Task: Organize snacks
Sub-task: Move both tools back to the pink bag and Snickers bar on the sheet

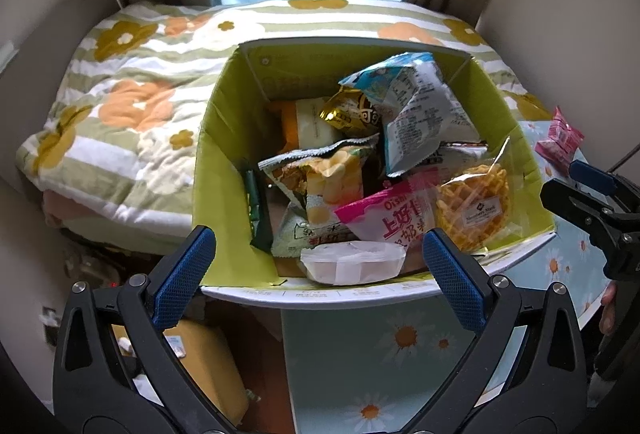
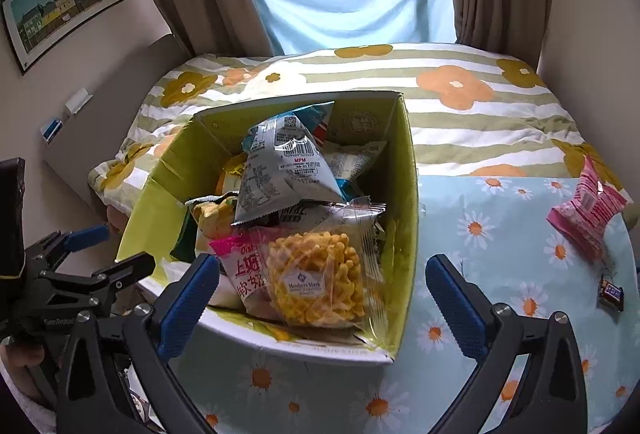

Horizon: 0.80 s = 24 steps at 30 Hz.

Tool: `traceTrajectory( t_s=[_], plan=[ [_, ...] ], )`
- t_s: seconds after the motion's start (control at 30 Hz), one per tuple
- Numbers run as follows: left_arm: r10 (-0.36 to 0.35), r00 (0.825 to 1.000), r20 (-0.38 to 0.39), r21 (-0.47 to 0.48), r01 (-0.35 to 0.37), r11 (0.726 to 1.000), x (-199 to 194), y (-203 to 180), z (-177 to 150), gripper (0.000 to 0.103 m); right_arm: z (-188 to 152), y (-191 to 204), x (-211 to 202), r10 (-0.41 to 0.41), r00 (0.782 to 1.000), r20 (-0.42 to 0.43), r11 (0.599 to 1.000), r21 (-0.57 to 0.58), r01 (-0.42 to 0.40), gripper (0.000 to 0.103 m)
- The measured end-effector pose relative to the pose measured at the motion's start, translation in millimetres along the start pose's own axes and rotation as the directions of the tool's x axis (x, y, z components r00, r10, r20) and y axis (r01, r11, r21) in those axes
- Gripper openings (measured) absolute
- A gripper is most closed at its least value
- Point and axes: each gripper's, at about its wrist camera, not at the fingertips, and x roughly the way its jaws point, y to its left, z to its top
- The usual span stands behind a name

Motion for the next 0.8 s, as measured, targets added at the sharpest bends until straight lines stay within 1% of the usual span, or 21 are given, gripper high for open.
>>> traceTrajectory(
  t_s=[0.17, 0.4, 0.5, 0.6, 0.7, 0.8],
  plan=[
    [-0.036, 0.999, 0.01, 0.011, 0.035, 0.999, -6.0, -3.7, 1.9, 0.103, -1.6, 0.5, -15.5, -0.046, 0.999, 0.014, 0.999, 0.005, 0.046, 0.103],
    [-0.088, 0.996, 0.034, 0.082, 0.085, 0.993, -16.3, -28.1, 9.0, 0.103, -4.7, -16.3, -48.7, -0.089, 0.994, 0.058, 0.995, 0.06, 0.085, 0.103],
    [-0.117, 0.992, 0.051, 0.103, 0.111, 0.989, -22.2, -48.6, 14.1, 0.103, -6.6, -29.3, -62.2, -0.118, 0.99, 0.072, 0.991, 0.066, 0.114, 0.103],
    [-0.131, 0.99, 0.056, 0.122, 0.124, 0.985, -24.9, -71.6, 17.5, 0.103, -9.4, -48.9, -73.3, -0.132, 0.988, 0.083, 0.989, 0.081, 0.126, 0.103],
    [-0.156, 0.986, 0.062, 0.137, 0.146, 0.98, -23.8, -99.8, 20.8, 0.103, -13.4, -73.9, -83.6, -0.142, 0.986, 0.091, 0.986, 0.104, 0.133, 0.103],
    [-0.175, 0.983, 0.047, 0.137, 0.168, 0.976, -16.8, -134.4, 25.6, 0.103, -17.0, -103.9, -93.5, -0.156, 0.984, 0.086, 0.984, 0.105, 0.147, 0.103]
  ],
)
